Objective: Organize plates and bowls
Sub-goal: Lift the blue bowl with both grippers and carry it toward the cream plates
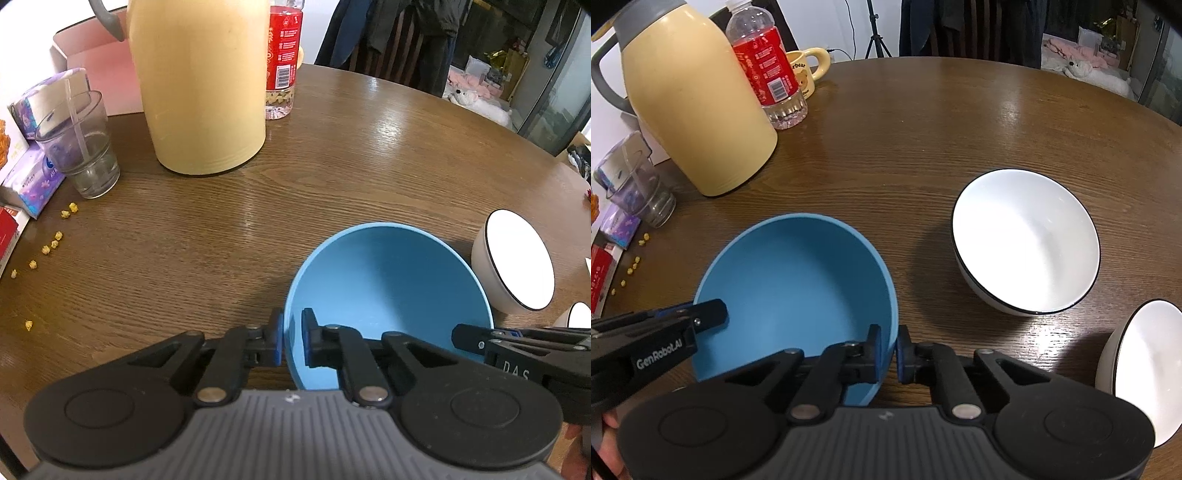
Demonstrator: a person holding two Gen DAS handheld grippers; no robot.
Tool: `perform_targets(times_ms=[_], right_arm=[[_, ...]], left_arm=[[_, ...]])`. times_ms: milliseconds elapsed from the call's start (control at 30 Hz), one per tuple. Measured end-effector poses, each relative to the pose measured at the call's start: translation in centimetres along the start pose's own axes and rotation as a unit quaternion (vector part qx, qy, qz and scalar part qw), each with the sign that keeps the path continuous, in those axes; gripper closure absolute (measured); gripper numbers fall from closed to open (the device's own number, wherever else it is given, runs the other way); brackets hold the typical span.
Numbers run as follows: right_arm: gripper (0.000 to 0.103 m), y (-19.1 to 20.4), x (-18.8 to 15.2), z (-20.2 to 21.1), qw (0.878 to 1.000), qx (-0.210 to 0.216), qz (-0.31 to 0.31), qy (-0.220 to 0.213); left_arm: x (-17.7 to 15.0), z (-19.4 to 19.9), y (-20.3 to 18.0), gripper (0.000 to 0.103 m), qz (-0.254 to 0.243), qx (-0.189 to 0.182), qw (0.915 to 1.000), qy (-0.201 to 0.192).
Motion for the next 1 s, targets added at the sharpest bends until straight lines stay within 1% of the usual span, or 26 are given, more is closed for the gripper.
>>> perform_targets(times_ms=[600, 1000], right_arm=[[0.095, 0.2, -0.4, 1.5, 1.000, -0.009, 0.000, -0.017], [0.095, -0.6, -1.1, 3.5, 0.999, -0.019, -0.013, -0.032]], left_arm=[[0.0, 1.0, -0.3, 0.093, -0.010, -0.006, 0.9998, -0.015], [-0.2, 2.5, -1.7, 0.093, -0.027, -0.018, 0.9990, -0.029]])
Point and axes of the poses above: each gripper's, at about its wrist camera, not at the fingertips, and z roughly against the way its jaws point, y to its left, x to its top, the point moved 3 cm from there along -z, roughly the way its jaws point, and after that the axes turned 9 degrees about z, right-handed, at the moved point
